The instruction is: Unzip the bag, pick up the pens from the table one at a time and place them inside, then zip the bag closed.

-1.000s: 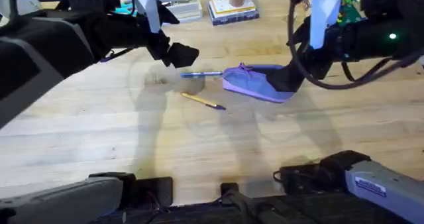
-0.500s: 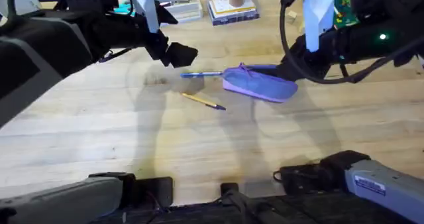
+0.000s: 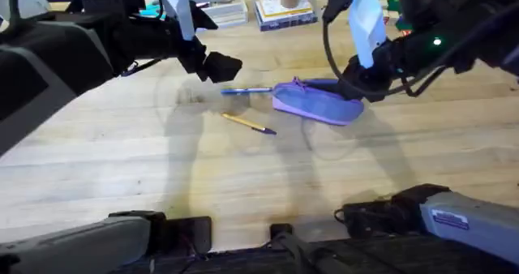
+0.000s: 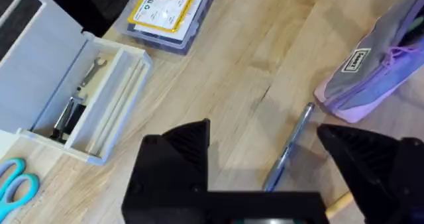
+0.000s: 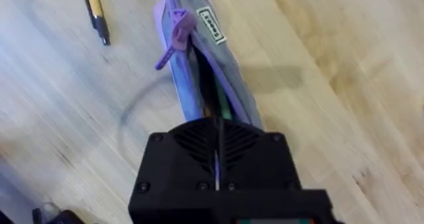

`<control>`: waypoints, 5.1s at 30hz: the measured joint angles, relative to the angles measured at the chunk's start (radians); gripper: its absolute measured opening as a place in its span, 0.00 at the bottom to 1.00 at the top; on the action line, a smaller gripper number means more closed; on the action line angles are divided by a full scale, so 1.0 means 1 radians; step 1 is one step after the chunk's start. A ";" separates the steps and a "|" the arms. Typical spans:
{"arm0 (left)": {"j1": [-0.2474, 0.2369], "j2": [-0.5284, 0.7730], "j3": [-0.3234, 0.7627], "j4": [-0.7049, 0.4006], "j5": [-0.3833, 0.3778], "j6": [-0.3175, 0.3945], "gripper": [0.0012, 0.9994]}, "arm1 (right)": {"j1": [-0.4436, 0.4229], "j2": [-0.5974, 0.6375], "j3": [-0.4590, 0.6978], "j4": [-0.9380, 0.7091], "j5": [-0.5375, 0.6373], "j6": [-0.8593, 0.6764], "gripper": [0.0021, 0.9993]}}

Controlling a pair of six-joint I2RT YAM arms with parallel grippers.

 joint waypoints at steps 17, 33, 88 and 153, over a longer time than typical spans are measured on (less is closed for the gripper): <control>0.000 0.000 0.000 0.000 0.000 0.000 0.99 | 0.000 0.151 0.000 0.048 -0.024 -0.055 0.03; 0.000 0.000 0.000 0.000 0.000 0.000 0.99 | -0.003 0.257 0.000 0.050 -0.055 -0.063 0.99; -0.371 0.169 0.000 -0.101 -0.326 0.178 0.99 | -0.002 -0.588 0.000 -0.023 -0.061 -0.009 1.00; -0.311 0.312 0.066 -0.148 -0.336 -0.011 0.09 | -0.002 -0.588 0.000 -0.024 -0.143 0.002 1.00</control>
